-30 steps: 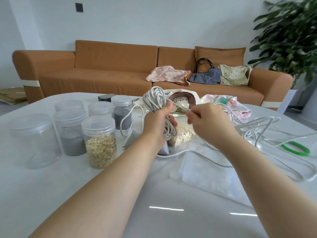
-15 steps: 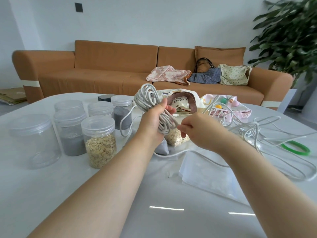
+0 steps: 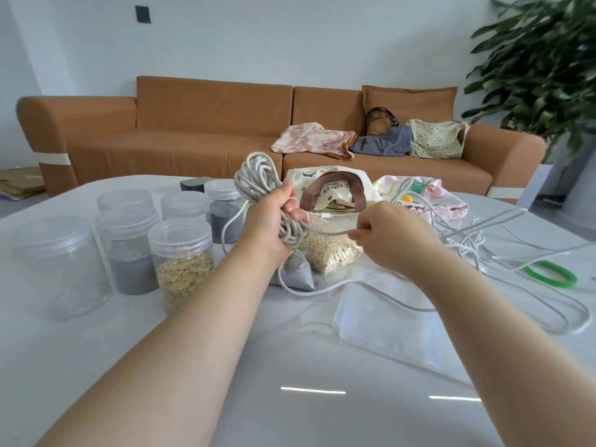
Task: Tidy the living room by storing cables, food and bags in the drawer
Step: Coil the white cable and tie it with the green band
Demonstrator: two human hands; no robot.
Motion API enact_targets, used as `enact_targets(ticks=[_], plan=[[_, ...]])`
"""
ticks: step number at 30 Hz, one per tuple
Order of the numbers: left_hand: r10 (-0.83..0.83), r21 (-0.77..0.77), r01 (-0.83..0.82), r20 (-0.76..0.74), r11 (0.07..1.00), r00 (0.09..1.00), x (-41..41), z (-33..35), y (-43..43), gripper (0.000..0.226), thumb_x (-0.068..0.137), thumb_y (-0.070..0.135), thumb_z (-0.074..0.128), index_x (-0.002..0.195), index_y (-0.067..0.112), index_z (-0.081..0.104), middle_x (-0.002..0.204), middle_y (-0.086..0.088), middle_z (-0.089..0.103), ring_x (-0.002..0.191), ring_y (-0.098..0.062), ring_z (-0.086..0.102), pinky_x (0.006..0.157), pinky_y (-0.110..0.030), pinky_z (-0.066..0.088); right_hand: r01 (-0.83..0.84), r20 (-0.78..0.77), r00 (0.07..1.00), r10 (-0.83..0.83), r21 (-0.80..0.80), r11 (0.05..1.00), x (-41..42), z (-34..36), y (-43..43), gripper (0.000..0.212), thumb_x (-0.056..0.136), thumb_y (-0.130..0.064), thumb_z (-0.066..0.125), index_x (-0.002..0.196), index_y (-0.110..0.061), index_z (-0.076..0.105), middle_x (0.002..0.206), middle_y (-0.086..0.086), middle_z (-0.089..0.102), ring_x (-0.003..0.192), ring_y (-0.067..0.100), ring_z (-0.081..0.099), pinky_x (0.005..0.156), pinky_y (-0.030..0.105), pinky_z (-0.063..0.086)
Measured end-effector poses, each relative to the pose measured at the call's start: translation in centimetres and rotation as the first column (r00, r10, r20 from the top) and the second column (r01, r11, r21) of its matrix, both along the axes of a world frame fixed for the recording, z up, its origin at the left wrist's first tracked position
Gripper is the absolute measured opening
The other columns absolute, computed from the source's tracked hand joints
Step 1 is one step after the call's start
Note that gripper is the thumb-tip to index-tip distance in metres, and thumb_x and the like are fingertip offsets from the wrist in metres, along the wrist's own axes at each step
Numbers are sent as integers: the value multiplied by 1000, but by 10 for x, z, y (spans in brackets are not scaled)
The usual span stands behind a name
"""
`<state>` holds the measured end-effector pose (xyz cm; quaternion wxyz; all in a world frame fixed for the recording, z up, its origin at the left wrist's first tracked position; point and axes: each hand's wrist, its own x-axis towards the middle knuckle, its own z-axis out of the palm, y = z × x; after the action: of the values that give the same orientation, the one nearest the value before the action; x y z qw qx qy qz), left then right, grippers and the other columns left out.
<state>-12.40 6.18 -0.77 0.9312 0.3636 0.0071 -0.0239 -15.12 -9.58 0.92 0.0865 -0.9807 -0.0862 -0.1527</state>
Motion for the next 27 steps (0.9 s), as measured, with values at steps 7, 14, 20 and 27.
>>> enact_targets(ticks=[7,14,20,27], plan=[[54,449,-20,-63,893,997,6,-5,13,26,91,21,61,70,10,51,42,5,43,34,-7,39,38,-15,37,13,442,897,-1,-23,1000,0,0,-1,39,86,-44,61,72,-8,58,63,4,54,63,28,52,49,28,27],[-346,476,379,-159,794,925,-2,-6,10,23,80,30,62,73,12,49,43,7,37,35,-5,37,53,-22,27,-464,608,722,331,71,883,8,0,-6,15,84,-9,50,72,0,53,72,8,53,69,27,47,59,35,38],[-581,426,579,-142,695,801,-2,-11,9,64,30,31,97,74,7,56,47,3,42,36,-8,40,44,-17,37,-514,634,708,310,163,842,6,-2,-7,9,81,-10,55,78,-7,62,68,-3,56,62,20,52,54,39,45],[-674,585,633,-190,506,714,-8,-13,0,70,21,49,93,70,10,63,46,5,42,38,-7,41,59,-25,32,-423,532,828,176,388,819,0,0,-5,11,73,-12,76,79,-13,67,64,6,65,63,23,62,62,42,52]])
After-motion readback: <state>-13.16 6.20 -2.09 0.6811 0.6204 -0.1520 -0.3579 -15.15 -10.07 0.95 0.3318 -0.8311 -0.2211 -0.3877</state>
